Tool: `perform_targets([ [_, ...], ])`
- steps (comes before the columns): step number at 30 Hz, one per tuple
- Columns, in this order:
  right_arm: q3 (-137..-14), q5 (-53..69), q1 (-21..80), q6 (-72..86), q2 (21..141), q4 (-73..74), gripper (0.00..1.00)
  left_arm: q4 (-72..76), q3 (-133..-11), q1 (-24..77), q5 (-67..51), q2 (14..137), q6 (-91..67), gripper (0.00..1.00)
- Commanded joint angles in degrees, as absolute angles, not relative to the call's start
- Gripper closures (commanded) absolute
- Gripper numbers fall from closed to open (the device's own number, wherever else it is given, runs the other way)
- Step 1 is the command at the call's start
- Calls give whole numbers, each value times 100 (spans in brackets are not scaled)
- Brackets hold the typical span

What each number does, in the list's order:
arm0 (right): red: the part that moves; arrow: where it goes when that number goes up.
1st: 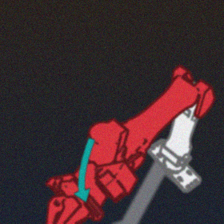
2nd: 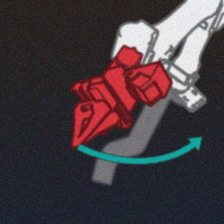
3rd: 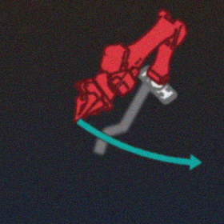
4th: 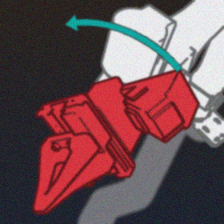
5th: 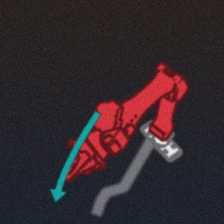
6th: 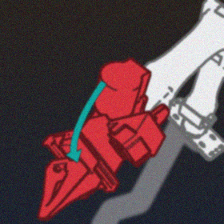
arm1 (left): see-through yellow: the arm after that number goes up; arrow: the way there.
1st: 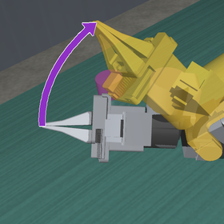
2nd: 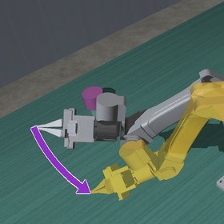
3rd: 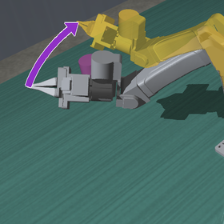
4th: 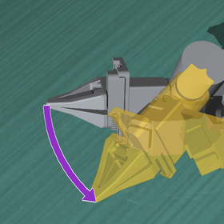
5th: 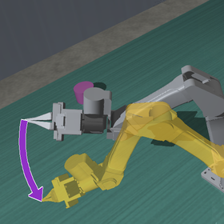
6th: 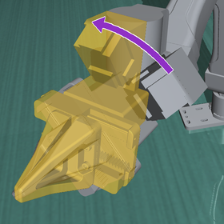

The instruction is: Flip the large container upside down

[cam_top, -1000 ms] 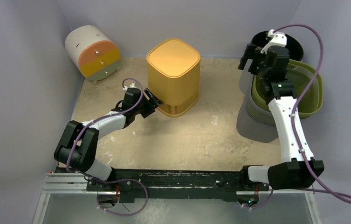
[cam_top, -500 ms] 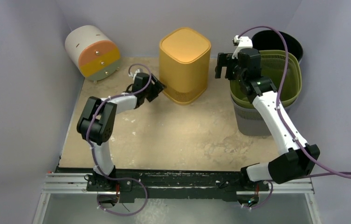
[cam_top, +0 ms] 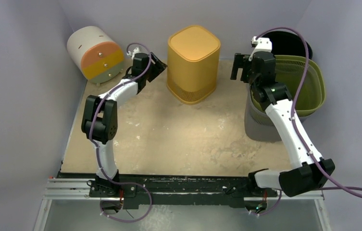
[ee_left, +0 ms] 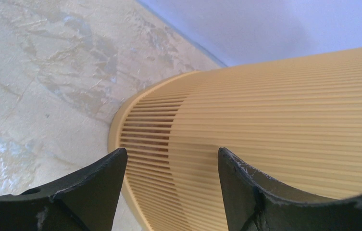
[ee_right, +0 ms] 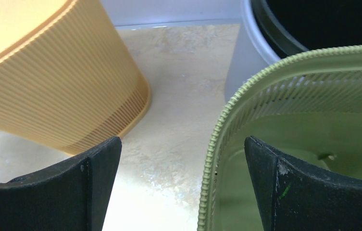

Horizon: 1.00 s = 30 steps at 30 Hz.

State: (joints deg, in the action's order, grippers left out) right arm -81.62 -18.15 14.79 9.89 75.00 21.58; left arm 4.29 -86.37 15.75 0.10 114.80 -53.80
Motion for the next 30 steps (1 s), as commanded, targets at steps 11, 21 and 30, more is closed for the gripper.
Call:
perform_targets([
  [11, -8587, -2670, 1501, 1099, 7104, 2311, 0, 695, -6523, 1728, -55, 9329, -4625, 41],
  [21, -8540, -2873, 1488, 983, 6857, 2512, 0, 1376, -8075, 2017, -43, 11402, -5211, 42],
  [30, -8347, -2764, 1437, 957, 6749, 2477, 0, 1761, -9857, 2806, -123, 12956, -5691, 43],
])
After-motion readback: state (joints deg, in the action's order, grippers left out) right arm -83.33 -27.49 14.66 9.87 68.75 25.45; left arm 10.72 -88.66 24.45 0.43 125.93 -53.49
